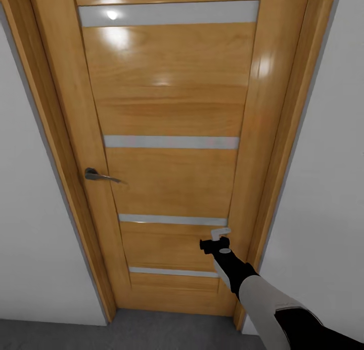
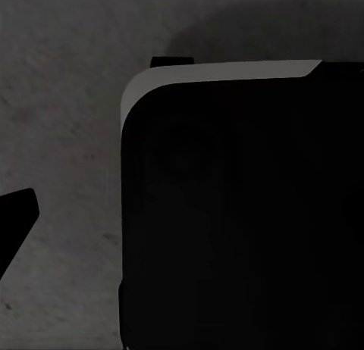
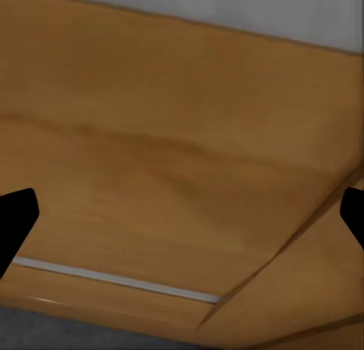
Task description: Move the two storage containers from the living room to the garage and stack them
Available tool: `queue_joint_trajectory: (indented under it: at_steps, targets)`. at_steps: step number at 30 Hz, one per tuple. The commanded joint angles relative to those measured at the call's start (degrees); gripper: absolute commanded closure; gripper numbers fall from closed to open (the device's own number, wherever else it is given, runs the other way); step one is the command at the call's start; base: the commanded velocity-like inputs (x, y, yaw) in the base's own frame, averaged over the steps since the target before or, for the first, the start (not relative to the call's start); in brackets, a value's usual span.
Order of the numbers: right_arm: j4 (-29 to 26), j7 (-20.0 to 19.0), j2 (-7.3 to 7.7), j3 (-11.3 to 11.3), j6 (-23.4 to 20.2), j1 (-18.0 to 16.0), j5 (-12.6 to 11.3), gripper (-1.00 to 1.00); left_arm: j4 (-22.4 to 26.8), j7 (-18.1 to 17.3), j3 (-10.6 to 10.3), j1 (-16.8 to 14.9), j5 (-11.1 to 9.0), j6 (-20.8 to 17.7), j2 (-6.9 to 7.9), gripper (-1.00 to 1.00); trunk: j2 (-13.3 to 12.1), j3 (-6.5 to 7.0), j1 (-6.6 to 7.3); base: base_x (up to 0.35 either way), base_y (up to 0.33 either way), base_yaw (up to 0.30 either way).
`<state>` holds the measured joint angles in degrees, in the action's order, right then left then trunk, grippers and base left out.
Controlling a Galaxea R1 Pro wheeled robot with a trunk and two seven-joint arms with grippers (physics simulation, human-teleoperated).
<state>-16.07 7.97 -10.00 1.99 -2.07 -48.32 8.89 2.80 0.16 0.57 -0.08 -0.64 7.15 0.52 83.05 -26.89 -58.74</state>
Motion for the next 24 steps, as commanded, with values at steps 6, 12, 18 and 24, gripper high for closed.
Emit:
queue_joint_trajectory:
  at_steps: [6,12,18,24]
  targets:
    - [-0.02,0.36,0.00,0.21,-0.21,-0.02,0.51,-1.00,0.01,0.02,0.04,-0.01,-0.06,0.15,0.00,-1.00,0.03,-0.06,0.01,-0.009,0.000,0.000]
    - [0.16,0.85,0.00,0.21,-0.15,-0.02,0.50,-1.00,0.01,0.02,0.04,-0.01,-0.07,0.15,0.00,-1.00,0.03,-0.06,0.01,-0.001,0.000,0.000]
    - [0.28,1.16,0.00,0.18,4.22,-0.02,0.15,-1.00,0.01,0.02,0.04,-0.01,-0.06,0.15,0.00,-1.00,0.03,-0.06,0.01,0.000,0.000,0.000]
    - [-1.10,1.02,0.00,0.26,1.12,-0.02,0.47,-1.00,0.01,0.02,0.04,-0.01,-0.12,0.15,0.00,-1.00,0.03,-0.06,0.01,0.000,0.000,0.000]
